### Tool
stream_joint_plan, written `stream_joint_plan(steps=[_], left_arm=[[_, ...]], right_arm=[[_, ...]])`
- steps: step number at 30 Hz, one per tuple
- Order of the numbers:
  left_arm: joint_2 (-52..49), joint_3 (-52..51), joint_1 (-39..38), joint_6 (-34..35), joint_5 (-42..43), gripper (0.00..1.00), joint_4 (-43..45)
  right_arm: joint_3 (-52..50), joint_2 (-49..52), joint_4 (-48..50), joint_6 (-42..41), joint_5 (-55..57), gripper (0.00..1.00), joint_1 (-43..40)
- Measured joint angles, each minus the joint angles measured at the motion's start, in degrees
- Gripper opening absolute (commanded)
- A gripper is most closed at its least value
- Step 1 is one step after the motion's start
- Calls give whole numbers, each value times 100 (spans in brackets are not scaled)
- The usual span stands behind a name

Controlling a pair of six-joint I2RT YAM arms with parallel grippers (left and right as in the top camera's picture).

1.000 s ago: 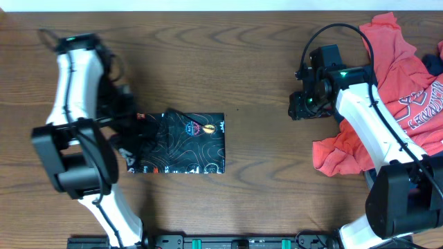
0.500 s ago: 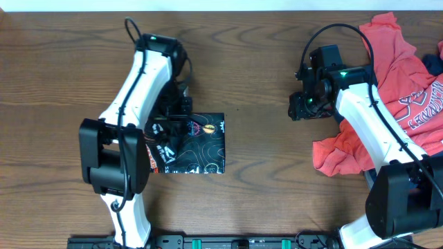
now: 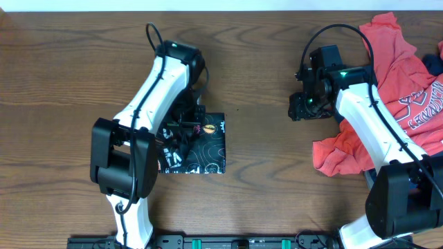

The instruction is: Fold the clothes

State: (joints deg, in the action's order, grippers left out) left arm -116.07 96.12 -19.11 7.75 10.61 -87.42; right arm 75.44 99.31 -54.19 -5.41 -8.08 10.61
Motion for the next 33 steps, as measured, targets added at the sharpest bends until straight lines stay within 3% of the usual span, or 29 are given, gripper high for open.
stream_joint_plan(steps=[14,15,17,18,25,33], left_arm=[[0,-407,-107,39,20,9,358],[0,-407,-127,55,72,13,382],[0,-407,-175,96,310,58,474],[0,-407,-208,129,514,64,544],[0,-293,-293,-201,1488,70,372],[286,81,942,-372,1073,71,807]], right_arm=[[0,0,0,0,0,55,0],[0,0,0,0,0,55,0],[0,0,2,0,0,56,0],[0,0,2,0,0,56,0],[0,0,46,7,-61,64,2],[0,0,223,616,-1467,64,317]])
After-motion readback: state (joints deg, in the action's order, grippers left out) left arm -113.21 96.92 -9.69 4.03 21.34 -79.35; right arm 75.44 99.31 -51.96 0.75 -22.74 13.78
